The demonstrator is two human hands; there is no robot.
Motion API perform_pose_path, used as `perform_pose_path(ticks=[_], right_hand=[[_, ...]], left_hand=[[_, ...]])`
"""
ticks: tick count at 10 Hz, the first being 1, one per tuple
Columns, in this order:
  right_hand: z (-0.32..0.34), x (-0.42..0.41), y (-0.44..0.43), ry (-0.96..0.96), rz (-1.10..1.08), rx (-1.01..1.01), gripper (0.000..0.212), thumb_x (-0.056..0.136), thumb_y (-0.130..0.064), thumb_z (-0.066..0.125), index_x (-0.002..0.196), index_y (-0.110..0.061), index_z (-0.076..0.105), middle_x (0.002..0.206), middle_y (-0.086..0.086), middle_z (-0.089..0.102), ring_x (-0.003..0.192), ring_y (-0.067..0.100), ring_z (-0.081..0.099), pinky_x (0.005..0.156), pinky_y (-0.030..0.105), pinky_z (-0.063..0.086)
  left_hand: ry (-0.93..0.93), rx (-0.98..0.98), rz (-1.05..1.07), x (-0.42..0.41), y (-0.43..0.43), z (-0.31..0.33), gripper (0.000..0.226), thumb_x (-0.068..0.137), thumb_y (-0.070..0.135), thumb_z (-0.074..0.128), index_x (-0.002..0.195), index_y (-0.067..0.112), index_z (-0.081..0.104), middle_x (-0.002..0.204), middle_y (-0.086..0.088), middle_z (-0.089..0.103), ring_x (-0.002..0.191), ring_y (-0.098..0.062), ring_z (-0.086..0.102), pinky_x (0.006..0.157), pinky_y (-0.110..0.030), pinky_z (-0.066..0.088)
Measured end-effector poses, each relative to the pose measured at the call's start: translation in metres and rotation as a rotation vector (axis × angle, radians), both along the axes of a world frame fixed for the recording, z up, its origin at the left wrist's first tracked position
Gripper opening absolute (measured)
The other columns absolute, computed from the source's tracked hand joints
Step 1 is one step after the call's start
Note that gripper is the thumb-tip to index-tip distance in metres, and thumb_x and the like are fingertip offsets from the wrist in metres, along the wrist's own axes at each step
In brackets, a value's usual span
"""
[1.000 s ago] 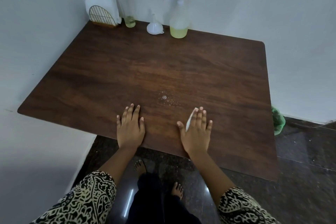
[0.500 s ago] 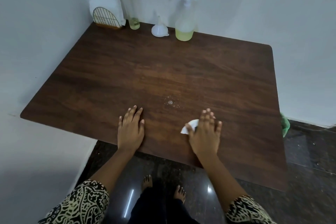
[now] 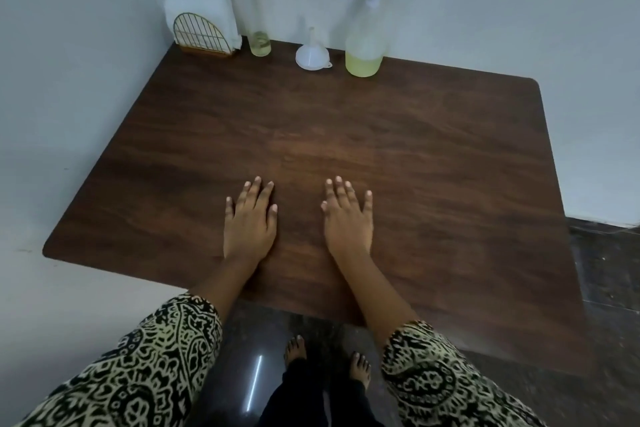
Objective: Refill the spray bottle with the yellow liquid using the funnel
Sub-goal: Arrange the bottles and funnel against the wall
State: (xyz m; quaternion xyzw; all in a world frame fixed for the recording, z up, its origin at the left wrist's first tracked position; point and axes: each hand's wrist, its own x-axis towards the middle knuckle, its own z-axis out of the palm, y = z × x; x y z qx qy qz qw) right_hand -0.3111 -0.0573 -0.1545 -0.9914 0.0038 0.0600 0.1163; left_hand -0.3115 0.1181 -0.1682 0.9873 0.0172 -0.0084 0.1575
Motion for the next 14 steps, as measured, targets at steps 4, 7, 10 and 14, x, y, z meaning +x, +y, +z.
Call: perform_pose_path(ticks=[4,7,10,14], right_hand=[[0.027,-0.027,-0.042,-0.089,-0.162,0.14,0.038,0.086,0.004,0.047,0.121,-0.005,0.059,0.131,0.009,0.057,0.109,0.031,0.051,0.081,0.04,0.051],[0.006,-0.002,0.027,0.018,-0.311,0.126,0.06,0.098,-0.025,0.037,0.15,-0.006,0.014,0.157,0.018,0.015,0.146,0.032,0.008,0.117,0.047,0.011],[-0.001,-0.002,-0.002,-0.044,0.054,-0.064,0.063,0.097,-0.045,0.022,0.15,-0.01,0.015,0.153,0.007,0.032,0.143,0.019,0.024,0.117,0.044,0.002],[-0.005,-0.001,-0.046,-0.006,-0.127,0.109,0.061,0.1,-0.043,0.032,0.15,-0.011,0.019,0.159,0.006,0.01,0.147,0.021,0.003,0.118,0.04,0.003]], left_hand=[[-0.003,-0.003,0.001,0.003,0.003,-0.002,0.048,0.098,0.029,0.046,0.145,0.021,0.041,0.156,-0.003,0.032,0.146,-0.021,0.023,0.115,-0.052,0.016],[-0.009,0.007,-0.003,0.003,0.003,-0.003,0.048,0.098,0.029,0.045,0.145,0.021,0.039,0.156,-0.003,0.031,0.146,-0.021,0.022,0.115,-0.052,0.015],[-0.005,0.01,-0.004,0.004,0.004,-0.003,0.049,0.098,0.03,0.045,0.146,0.022,0.038,0.157,-0.003,0.03,0.146,-0.021,0.022,0.116,-0.052,0.015],[0.006,0.006,-0.003,0.003,0.004,-0.001,0.049,0.099,0.03,0.043,0.146,0.022,0.038,0.157,-0.002,0.03,0.147,-0.02,0.021,0.116,-0.051,0.014]])
